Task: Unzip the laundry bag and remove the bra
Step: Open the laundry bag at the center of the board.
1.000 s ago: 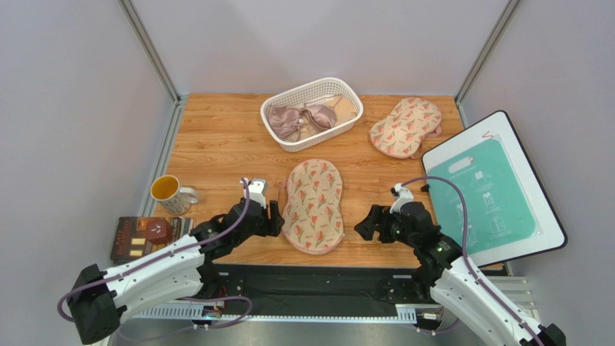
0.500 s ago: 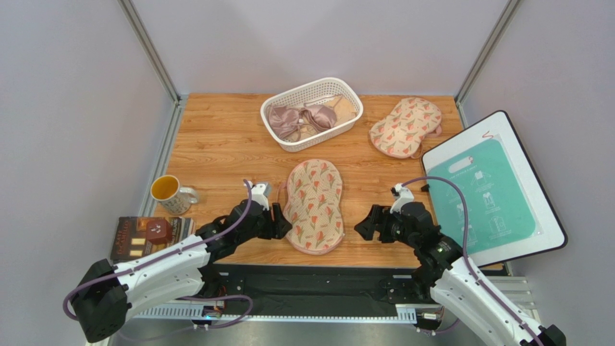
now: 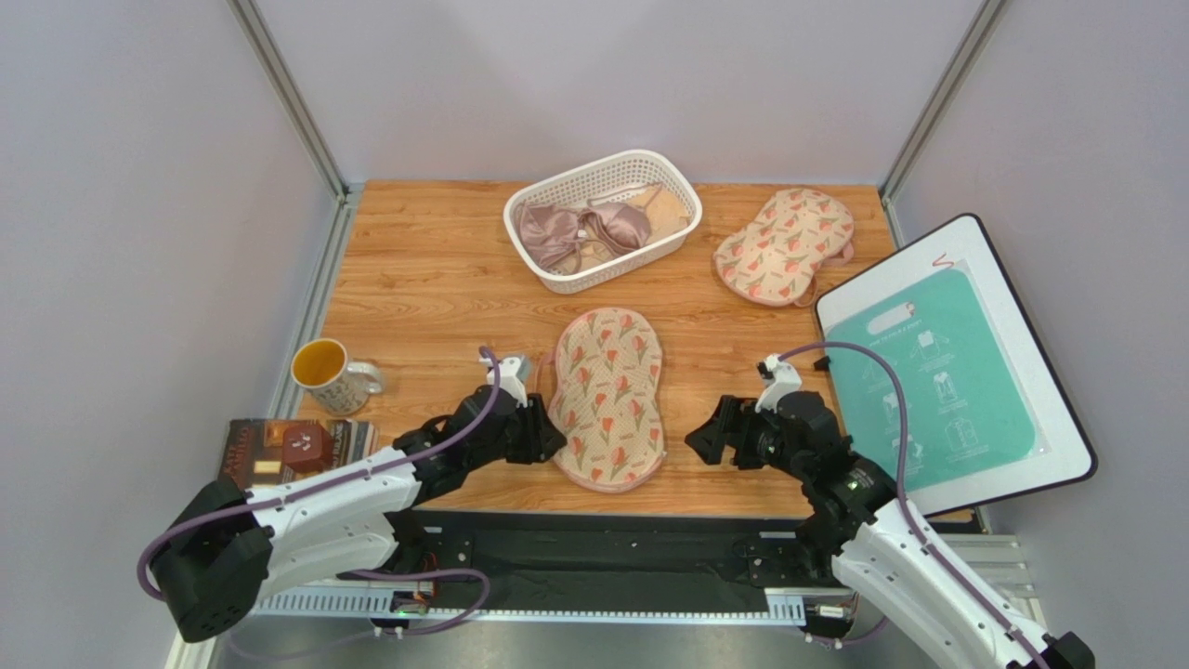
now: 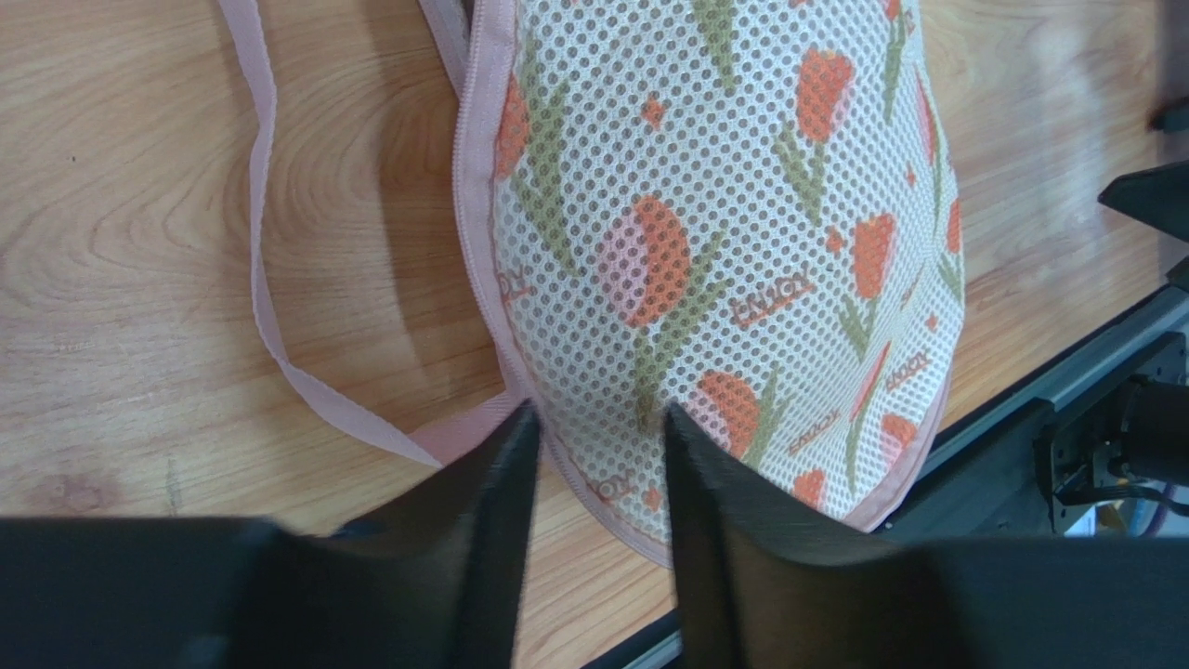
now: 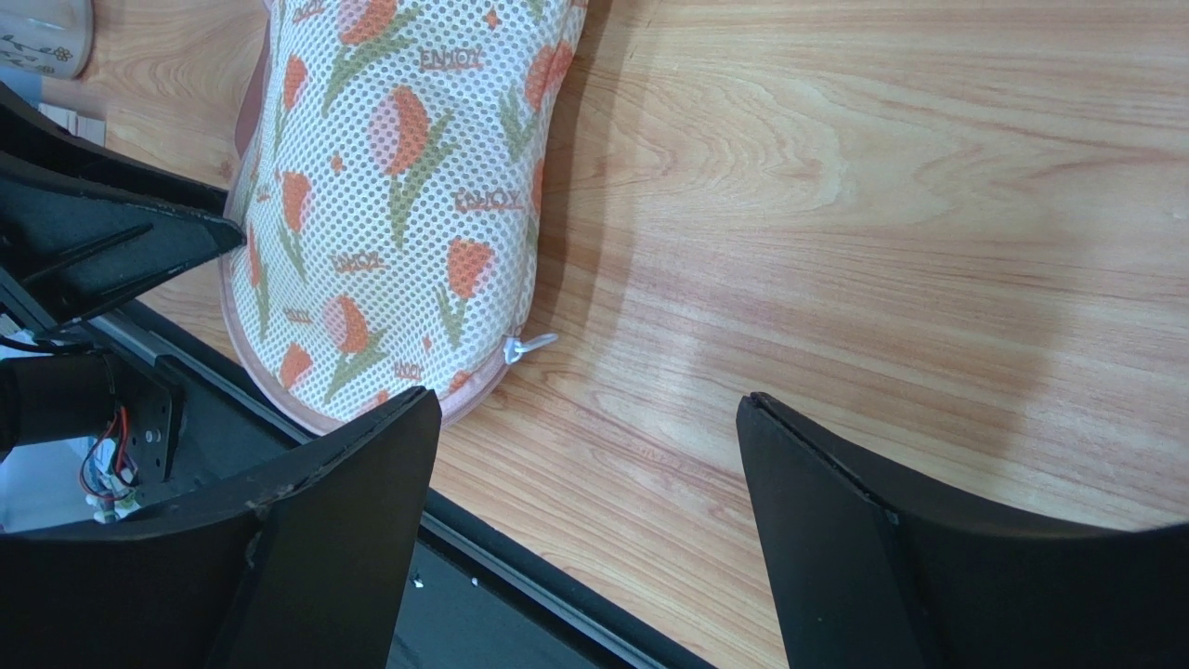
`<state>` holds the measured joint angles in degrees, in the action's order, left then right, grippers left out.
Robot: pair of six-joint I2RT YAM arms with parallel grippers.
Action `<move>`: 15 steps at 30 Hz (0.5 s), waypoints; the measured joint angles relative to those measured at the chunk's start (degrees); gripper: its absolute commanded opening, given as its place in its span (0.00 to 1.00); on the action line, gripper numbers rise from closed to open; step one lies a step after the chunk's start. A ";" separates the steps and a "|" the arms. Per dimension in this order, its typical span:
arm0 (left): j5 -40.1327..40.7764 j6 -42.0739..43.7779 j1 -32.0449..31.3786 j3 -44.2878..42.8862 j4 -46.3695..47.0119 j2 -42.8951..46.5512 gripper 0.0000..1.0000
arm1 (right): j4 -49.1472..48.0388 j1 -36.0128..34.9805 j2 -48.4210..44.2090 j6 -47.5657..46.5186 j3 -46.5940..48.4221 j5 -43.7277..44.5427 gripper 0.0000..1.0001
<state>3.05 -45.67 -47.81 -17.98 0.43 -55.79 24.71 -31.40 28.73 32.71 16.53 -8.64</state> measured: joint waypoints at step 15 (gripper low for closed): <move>0.26 2.19 0.17 -3.76 -1.22 0.92 0.00 | 0.13 0.00 0.00 0.02 0.00 0.00 0.84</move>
<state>3.31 -43.48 -47.64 -21.74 -0.80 -54.87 24.84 -31.40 28.73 32.73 16.53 -8.64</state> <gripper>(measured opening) 0.007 0.841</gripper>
